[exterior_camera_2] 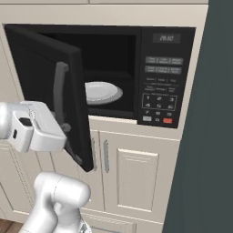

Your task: Pick the corn from the counter and place it in the microwave. Then turn on the microwave.

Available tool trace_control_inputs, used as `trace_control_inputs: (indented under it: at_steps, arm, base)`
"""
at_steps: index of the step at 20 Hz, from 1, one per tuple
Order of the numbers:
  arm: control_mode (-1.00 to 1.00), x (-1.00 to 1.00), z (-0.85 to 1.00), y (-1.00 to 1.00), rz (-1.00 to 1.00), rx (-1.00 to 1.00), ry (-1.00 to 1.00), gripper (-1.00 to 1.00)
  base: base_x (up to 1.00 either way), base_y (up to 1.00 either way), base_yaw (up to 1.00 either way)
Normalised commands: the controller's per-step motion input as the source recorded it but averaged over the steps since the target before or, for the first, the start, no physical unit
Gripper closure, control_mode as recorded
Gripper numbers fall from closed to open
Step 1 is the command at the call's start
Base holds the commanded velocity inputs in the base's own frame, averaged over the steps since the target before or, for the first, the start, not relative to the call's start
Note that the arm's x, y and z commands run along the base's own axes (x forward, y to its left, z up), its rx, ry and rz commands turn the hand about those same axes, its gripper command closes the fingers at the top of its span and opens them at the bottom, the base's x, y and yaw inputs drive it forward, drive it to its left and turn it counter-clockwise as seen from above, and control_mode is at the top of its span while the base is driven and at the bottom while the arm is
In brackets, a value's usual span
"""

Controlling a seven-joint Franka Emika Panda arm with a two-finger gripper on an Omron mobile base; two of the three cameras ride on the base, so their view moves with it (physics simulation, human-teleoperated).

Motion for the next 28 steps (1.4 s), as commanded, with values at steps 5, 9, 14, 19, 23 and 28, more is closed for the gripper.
trace_control_inputs:
  at_steps: [5,9,14,19,23,28]
  arm:
    - [-1.0,-0.29,0.0,0.0,-0.02,-0.04,-0.06,1.0]
    - [-1.0,-0.3,0.0,0.01,-0.03,-0.05,-0.08,1.0]
    - [-1.0,-0.31,0.0,0.0,-0.02,-0.03,-0.06,1.0]
    - [-1.0,-0.34,0.0,0.0,-0.01,-0.04,-0.1,1.0]
    - [-1.0,-0.33,0.0,0.0,-0.01,-0.04,-0.12,1.0]
    - [-1.0,-0.31,0.0,0.01,0.0,-0.04,-0.12,1.0]
  base:
    - [0.0,0.0,0.0]
    - [0.0,0.0,0.0]
    - [0.0,0.0,0.0]
    - [0.0,0.0,0.0]
    - [0.0,0.0,0.0]
    - [0.0,0.0,0.0]
